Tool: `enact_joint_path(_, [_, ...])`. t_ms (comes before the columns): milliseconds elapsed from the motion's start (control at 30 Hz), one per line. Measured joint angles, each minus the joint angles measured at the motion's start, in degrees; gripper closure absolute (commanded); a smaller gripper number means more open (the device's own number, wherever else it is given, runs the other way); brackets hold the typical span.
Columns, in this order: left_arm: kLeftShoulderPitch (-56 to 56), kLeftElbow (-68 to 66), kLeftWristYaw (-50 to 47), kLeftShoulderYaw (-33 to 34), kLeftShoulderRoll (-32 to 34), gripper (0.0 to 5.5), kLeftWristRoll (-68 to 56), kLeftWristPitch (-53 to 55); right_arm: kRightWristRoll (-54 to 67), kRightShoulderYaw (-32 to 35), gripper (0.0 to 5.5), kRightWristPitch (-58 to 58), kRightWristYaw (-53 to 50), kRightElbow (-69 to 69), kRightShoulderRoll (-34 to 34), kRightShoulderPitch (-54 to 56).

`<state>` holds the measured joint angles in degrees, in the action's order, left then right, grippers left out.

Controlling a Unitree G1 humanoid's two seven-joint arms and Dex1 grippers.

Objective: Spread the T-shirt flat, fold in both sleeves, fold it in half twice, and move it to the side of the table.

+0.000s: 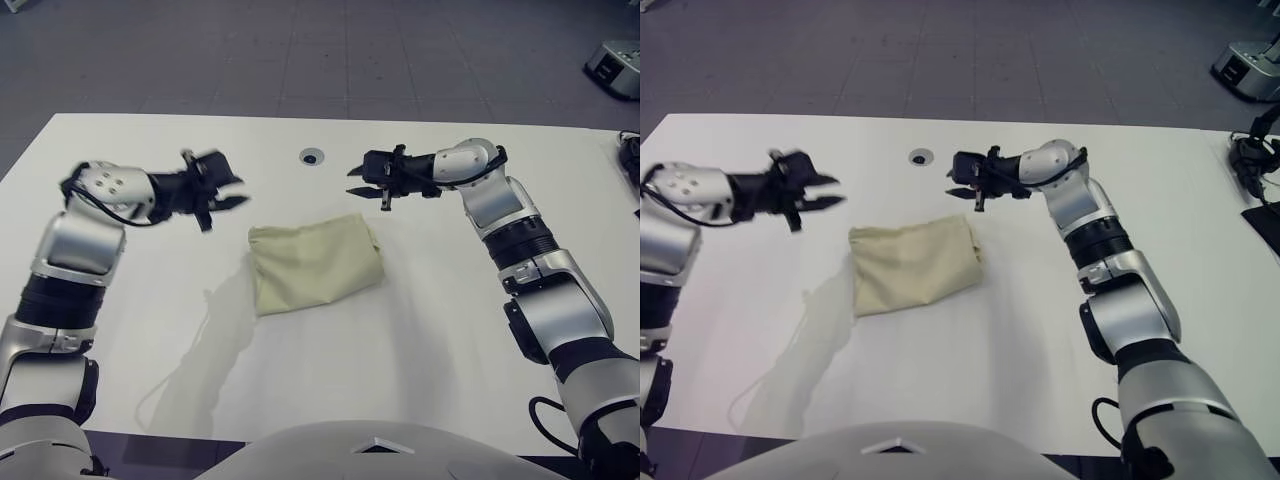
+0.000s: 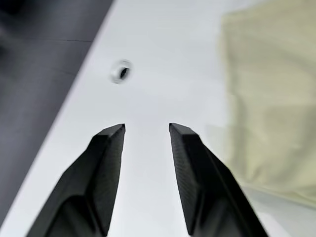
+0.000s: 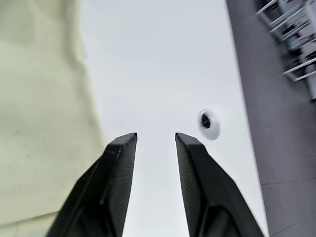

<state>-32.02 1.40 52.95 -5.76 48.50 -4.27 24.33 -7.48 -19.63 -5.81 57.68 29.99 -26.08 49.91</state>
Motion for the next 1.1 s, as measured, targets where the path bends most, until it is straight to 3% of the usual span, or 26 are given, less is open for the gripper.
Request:
enact_joint_path(100, [4.81, 11.31, -1.44, 1.52, 1.04, 2.75, -0.22, 3.81, 1.33, 1.29, 2.85, 1.39, 0.07, -12.76, -2.17, -7.84])
enact_joint_path(267, [19.65, 28.69, -3.82, -5.9, -2.98, 1.94, -2.55, 11.97, 2.16, 1.13, 2.08, 3.87, 0.45, -25.75, -6.01, -23.5])
enact_joint_path(433, [21.52, 26.45, -9.56, -9.75, -7.07, 1.07, 0.91, 10.95, 0.64, 0.85, 1.24, 2.14, -2.17, -23.64, -6.11, -25.5])
enact_joint_path(600, [23.45, 17.53, -9.17, -11.72, -5.64, 0.19, 4.61, 6.37, -2.76, -1.09, 0.42, -4.35, -3.92, -17.34, -7.22, -26.32])
enact_joint_path(700, [24.79, 16.45, -6.61, -11.87, -3.4, 0.1, 4.46, 2.66, -2.84, -1.17, 0.12, -7.09, -3.98, -16.48, -8.01, -26.28])
enact_joint_path(900, [24.87, 14.21, -5.74, -10.87, -4.32, 0.1, 2.63, 0.36, -2.81, -1.43, 0.12, -8.14, -4.02, -16.43, -8.27, -26.31])
enact_joint_path(967, [24.85, 14.74, -5.49, -8.5, -6.63, 0.1, -1.26, 2.91, -2.57, -1.38, 0.12, -7.96, -3.73, -17.48, -9.04, -26.88])
enact_joint_path(1100, [18.65, 19.99, -5.22, 2.85, -9.29, 0.1, -14.38, 10.07, -0.3, 0.68, 0.12, -5.18, -1.19, -26.5, -14.87, -33.4])
